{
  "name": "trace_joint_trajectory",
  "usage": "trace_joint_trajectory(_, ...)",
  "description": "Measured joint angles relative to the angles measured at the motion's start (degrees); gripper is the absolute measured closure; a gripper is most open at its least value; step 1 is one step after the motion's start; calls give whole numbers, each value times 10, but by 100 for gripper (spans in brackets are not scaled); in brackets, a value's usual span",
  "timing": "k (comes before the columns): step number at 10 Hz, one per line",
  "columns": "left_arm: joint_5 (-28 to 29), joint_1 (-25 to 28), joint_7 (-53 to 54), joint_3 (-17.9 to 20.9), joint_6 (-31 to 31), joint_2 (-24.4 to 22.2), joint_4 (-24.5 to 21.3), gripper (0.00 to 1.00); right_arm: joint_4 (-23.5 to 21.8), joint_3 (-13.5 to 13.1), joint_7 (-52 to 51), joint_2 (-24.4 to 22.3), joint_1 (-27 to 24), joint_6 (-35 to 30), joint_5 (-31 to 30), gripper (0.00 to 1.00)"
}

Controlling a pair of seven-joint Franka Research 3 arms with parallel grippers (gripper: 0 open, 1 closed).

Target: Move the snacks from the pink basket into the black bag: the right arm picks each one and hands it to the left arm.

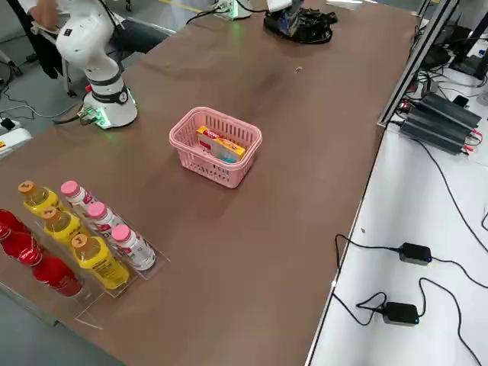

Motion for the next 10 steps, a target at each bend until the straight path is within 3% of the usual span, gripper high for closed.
trace_joint_trajectory(6,0,-21,-115,-45,3,-1,1,0,35,0,52,33,94,100,57,50)
trace_joint_trajectory(10,-8,-22,-217,-73,17,-1,1,0,101,0,124,65,124,112,58,50)
